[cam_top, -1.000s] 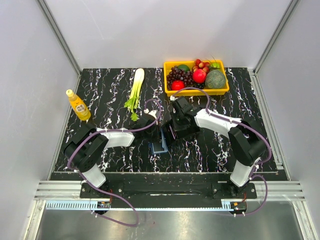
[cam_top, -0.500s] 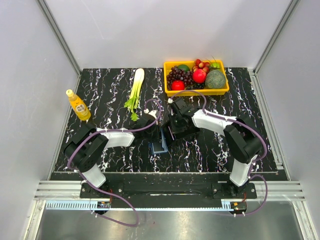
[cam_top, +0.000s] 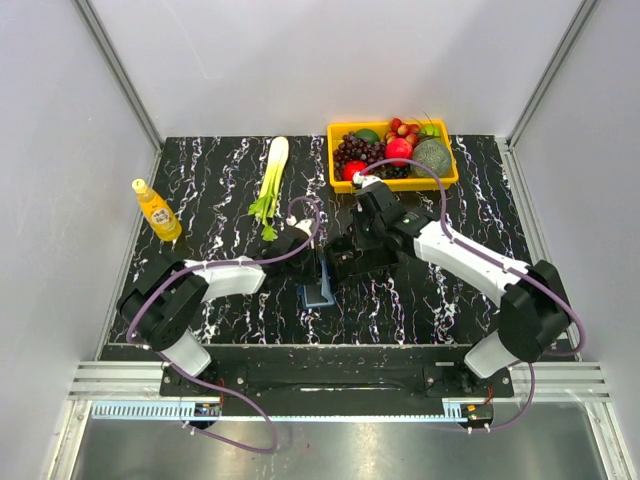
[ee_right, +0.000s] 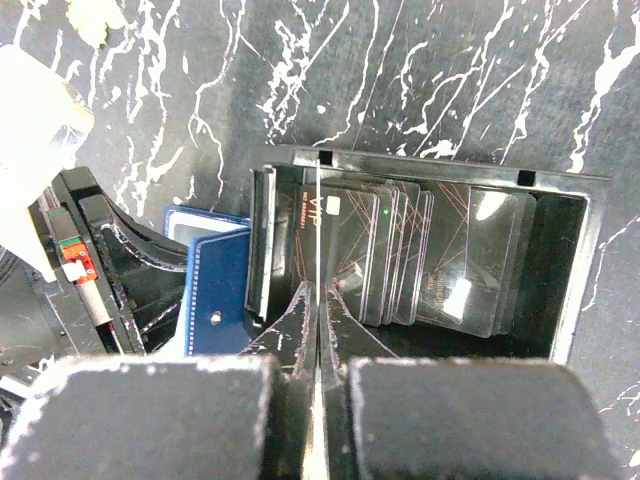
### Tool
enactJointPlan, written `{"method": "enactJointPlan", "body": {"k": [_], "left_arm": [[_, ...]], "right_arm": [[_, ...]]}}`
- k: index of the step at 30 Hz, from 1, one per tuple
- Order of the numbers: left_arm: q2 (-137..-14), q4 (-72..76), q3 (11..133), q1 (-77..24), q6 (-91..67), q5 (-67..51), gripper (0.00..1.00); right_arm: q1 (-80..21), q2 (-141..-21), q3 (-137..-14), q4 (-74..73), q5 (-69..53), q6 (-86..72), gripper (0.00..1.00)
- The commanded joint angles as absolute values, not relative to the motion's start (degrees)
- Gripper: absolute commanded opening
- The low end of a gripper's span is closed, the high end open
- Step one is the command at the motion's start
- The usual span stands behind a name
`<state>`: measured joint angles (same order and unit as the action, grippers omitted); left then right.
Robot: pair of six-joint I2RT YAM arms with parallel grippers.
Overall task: Put the credit cards into the card holder
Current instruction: Pick up the credit card from the storage box, then insert the credit card into the card holder.
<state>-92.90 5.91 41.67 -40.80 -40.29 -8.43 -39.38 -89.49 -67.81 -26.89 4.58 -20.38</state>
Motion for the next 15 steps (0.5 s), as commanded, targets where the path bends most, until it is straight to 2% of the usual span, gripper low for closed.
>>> {"method": "enactJointPlan", "body": {"k": [1, 15], "left_arm": [[-88.4, 7.1, 44.2, -41.0, -38.9, -9.5, 0.03], [-89.2, 9.1, 45.0, -42.4, -39.9, -12.4, 0.04]], "right_arm": [[-39.7, -86.3, -68.2, -27.9, 6.4, -20.7, 0.0], [-39.8, -78.8, -61.8, -23.6, -5.7, -30.3, 0.0]]}}
